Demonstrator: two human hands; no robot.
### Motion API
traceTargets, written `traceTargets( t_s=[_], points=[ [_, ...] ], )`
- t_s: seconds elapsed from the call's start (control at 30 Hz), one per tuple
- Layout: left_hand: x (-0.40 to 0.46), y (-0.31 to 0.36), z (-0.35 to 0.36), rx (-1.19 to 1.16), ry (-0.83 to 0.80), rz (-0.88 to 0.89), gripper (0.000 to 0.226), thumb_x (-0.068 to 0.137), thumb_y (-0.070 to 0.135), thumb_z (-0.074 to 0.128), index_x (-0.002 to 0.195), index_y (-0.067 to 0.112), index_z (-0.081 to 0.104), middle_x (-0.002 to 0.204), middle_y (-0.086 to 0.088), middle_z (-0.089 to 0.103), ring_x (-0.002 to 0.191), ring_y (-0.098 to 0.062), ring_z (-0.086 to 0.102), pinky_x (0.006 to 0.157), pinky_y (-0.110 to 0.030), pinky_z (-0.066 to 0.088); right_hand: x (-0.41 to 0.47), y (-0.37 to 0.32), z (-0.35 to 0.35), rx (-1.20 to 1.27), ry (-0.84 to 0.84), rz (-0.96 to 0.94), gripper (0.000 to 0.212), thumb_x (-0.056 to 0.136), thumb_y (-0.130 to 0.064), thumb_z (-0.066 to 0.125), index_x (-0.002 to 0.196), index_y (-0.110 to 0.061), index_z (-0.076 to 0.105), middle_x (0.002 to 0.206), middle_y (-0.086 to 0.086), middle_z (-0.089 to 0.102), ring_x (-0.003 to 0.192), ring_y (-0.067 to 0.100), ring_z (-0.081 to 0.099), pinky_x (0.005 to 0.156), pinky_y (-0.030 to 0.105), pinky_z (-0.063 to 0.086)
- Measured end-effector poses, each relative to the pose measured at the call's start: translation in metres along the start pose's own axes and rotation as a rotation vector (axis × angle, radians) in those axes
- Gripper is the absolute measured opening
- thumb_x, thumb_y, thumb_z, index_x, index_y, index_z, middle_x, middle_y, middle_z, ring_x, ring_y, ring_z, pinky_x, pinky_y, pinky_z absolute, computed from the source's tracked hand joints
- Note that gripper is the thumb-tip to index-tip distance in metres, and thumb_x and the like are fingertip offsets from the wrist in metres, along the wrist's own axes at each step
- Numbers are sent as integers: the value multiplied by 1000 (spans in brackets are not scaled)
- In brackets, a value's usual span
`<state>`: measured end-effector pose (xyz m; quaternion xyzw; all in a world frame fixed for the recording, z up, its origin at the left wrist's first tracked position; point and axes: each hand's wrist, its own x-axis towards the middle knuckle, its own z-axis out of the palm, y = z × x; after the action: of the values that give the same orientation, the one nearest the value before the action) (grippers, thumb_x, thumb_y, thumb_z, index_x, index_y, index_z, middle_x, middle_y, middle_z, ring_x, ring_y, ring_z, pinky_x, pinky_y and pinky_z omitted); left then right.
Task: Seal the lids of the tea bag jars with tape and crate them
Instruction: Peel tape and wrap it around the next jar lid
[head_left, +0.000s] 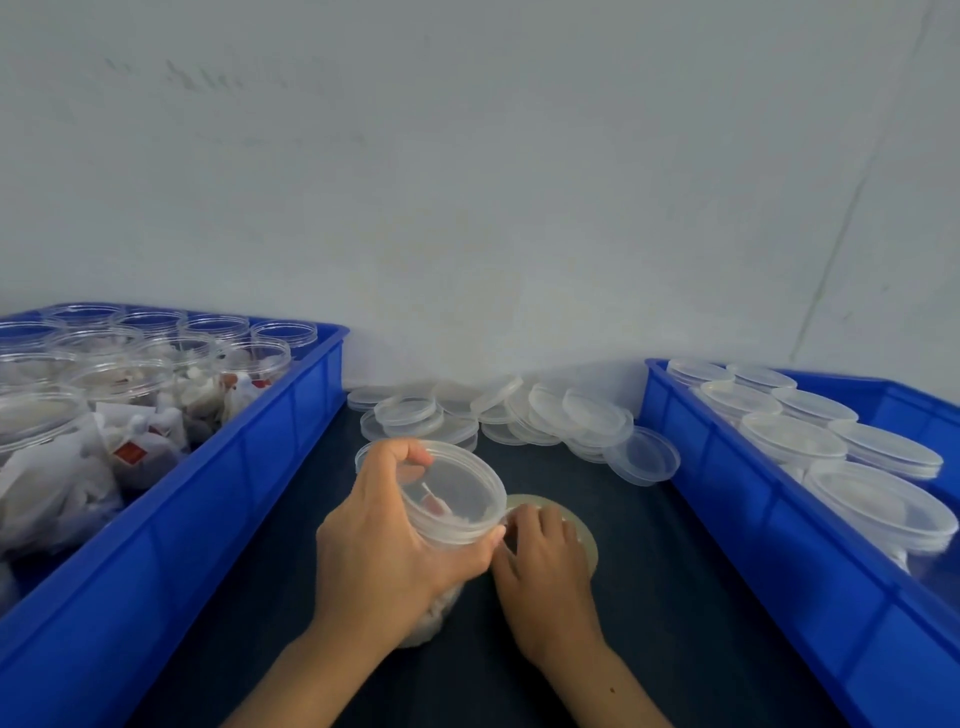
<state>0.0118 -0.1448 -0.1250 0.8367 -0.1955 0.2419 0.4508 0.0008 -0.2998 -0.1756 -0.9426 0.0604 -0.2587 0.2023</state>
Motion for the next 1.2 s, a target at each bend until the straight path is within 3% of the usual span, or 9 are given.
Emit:
traceTargets(
  t_s=[0.07, 0.1, 0.17, 0.27, 0.47, 0.7, 0.97, 1.2],
  points=[
    [1, -3, 1, -43, 1, -41, 77, 41, 71, 73, 103, 42, 39, 95, 28, 51, 80, 7, 49, 65, -11, 36, -1, -5, -2, 289, 69, 12, 23, 98, -36, 48, 115, -21, 51, 113, -6, 50, 104, 12, 49, 95, 34, 41],
    [2, -4, 1, -72, 2, -58, 77, 39, 73, 73, 102, 44, 39, 96, 28, 51, 82, 9, 50, 66, -11, 36, -1, -10, -5, 549, 52, 47, 28, 97, -39, 46, 119, -23, 52, 116, -5, 53, 107, 12, 53, 97, 37, 44],
    [3, -6, 3, -139, 4, -89, 78, 36, 79, 69, 99, 44, 40, 97, 28, 53, 87, 11, 51, 67, -12, 38, -3, -18, -11, 1055, -106, 95, 41, 96, -50, 36, 130, -31, 49, 125, -3, 59, 115, 11, 57, 100, 35, 46],
    [3, -7, 5, -211, 6, -129, 80, 35, 83, 66, 100, 45, 42, 98, 23, 58, 90, 5, 57, 69, -17, 44, -7, -26, -16, 1387, -329, -31, 46, 103, -49, 25, 144, -33, 39, 143, -4, 51, 133, 12, 47, 108, 30, 40],
    [1, -8, 6, -238, 3, -139, 82, 34, 82, 67, 102, 43, 43, 97, 21, 60, 90, 4, 59, 69, -15, 45, -9, -30, -14, 1503, -355, -55, 42, 105, -32, 31, 147, -31, 37, 147, -1, 47, 138, 16, 40, 115, 26, 28],
    [0, -8, 8, -284, -8, -125, 81, 38, 81, 74, 102, 41, 44, 98, 22, 60, 90, 6, 59, 67, -9, 42, -11, -29, -13, 1522, -325, -21, 38, 107, -26, 32, 141, -33, 46, 143, -1, 52, 135, 16, 45, 112, 24, 33],
    [1, -10, 13, -321, -12, -128, 76, 33, 82, 69, 99, 58, 40, 93, 26, 61, 91, 18, 54, 62, -5, 44, -11, -30, -12, 1631, -298, 98, 35, 101, -22, 45, 130, -36, 59, 136, 2, 59, 129, 18, 52, 107, 29, 41],
    [-2, -12, 14, -359, 28, -142, 79, 34, 82, 69, 101, 51, 42, 93, 19, 63, 88, 15, 57, 59, -9, 46, -9, -35, -15, 1644, -308, 170, 39, 99, -14, 48, 136, -27, 54, 133, 6, 61, 125, 20, 56, 96, 27, 51]
  ],
)
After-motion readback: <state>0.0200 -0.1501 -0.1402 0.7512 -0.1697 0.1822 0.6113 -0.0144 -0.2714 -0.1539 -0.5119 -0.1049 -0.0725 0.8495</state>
